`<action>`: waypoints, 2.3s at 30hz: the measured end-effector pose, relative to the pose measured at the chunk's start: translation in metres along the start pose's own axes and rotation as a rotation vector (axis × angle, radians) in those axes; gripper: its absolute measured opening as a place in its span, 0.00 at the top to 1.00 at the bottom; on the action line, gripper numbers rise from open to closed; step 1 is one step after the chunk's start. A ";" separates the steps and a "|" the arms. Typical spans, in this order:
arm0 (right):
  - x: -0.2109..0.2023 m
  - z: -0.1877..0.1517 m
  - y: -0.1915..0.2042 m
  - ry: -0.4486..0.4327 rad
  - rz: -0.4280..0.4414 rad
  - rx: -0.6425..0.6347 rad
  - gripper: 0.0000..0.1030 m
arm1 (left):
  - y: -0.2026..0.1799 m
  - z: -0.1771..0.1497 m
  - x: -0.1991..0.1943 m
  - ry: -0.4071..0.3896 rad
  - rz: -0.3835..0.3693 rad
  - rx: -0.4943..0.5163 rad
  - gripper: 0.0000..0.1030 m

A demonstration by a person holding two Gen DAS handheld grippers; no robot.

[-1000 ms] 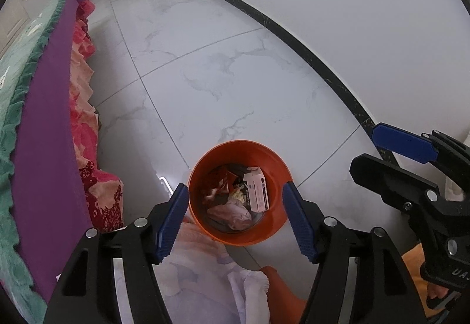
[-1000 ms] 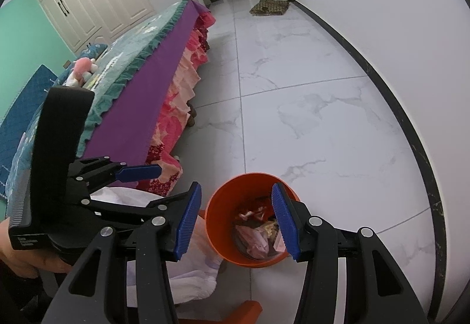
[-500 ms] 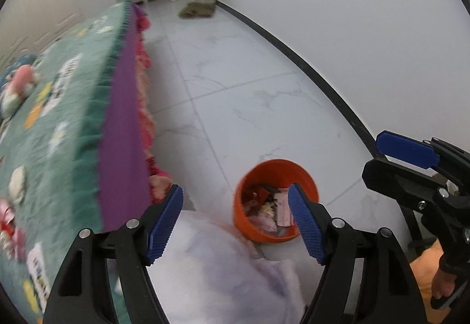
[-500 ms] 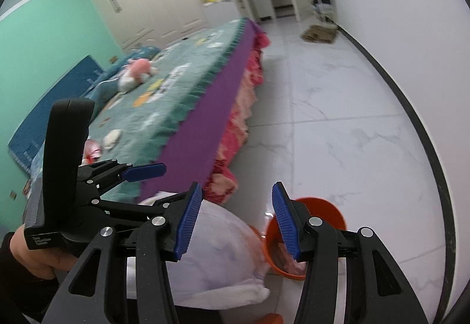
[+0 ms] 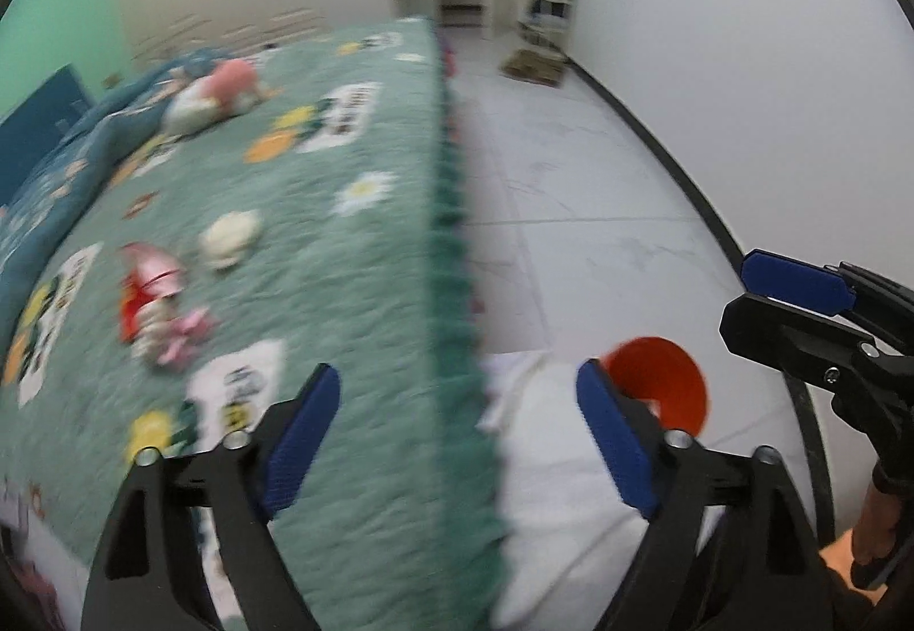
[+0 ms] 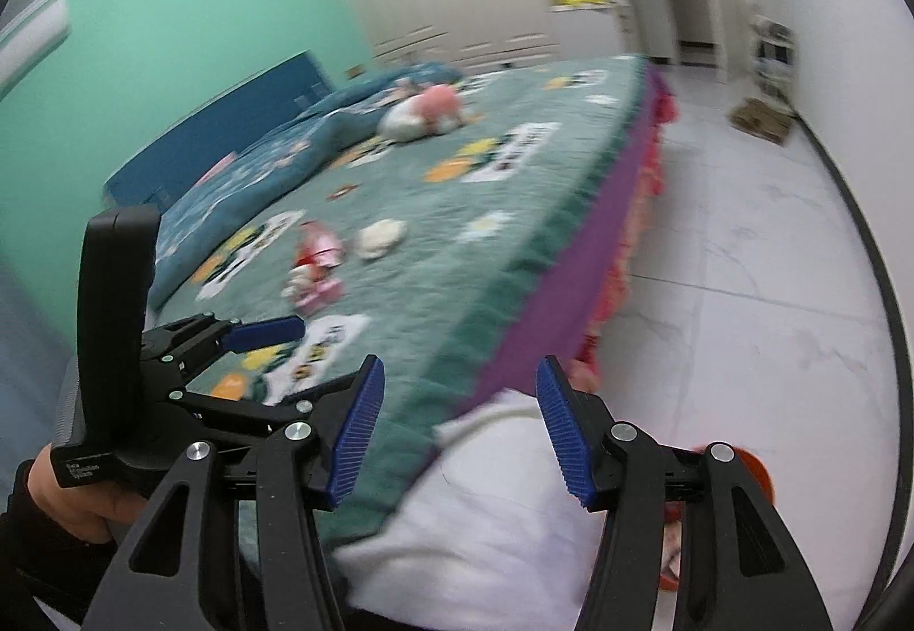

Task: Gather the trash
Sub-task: 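Move both tools back over the bed toward the rope and pink clip, then grasp the white rope knot with the left tool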

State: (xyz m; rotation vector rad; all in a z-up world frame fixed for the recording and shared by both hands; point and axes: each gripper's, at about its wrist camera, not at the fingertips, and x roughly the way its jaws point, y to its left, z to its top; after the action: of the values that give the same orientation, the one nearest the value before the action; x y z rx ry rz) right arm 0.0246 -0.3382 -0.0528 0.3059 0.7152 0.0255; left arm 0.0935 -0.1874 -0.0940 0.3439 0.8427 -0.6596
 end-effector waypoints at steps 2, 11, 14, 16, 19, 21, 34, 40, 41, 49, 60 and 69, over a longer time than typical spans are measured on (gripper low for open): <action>0.012 0.006 0.021 0.004 0.031 -0.038 0.40 | 0.021 -0.006 -0.005 -0.002 0.042 -0.035 0.17; 0.081 0.027 0.099 0.088 0.145 -0.155 0.40 | 0.099 -0.030 -0.017 0.023 0.139 -0.167 0.17; 0.101 0.034 0.116 0.109 0.162 -0.184 0.40 | 0.126 -0.034 -0.012 0.036 0.153 -0.216 0.17; 0.111 0.036 0.124 0.120 0.170 -0.195 0.40 | 0.139 -0.036 -0.010 0.043 0.158 -0.240 0.17; 0.127 0.042 0.133 0.138 0.179 -0.207 0.40 | 0.159 -0.036 -0.004 0.053 0.161 -0.273 0.17; 0.141 0.048 0.140 0.148 0.183 -0.213 0.40 | 0.171 -0.035 0.000 0.061 0.165 -0.285 0.17; 0.209 0.072 0.145 0.226 0.187 -0.204 0.40 | 0.237 -0.007 0.058 0.123 0.157 -0.341 0.17; 0.238 0.077 0.137 0.256 0.181 -0.191 0.40 | 0.262 0.000 0.090 0.152 0.120 -0.389 0.17; 0.241 0.078 0.136 0.260 0.180 -0.190 0.40 | 0.265 0.000 0.097 0.162 0.115 -0.391 0.17; 0.267 0.078 0.130 0.286 0.185 -0.170 0.40 | 0.276 0.002 0.123 0.176 0.069 -0.404 0.34; 0.275 0.074 0.132 0.299 0.187 -0.175 0.40 | 0.285 -0.002 0.114 0.153 0.054 -0.431 0.61; 0.280 0.073 0.141 0.303 0.196 -0.196 0.40 | 0.292 -0.003 0.085 0.102 0.104 -0.435 0.64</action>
State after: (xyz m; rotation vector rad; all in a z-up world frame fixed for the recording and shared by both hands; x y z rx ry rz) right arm 0.2953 -0.1874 -0.1405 0.1844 0.9735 0.3317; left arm 0.3255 -0.0003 -0.1544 0.0270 1.0317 -0.3503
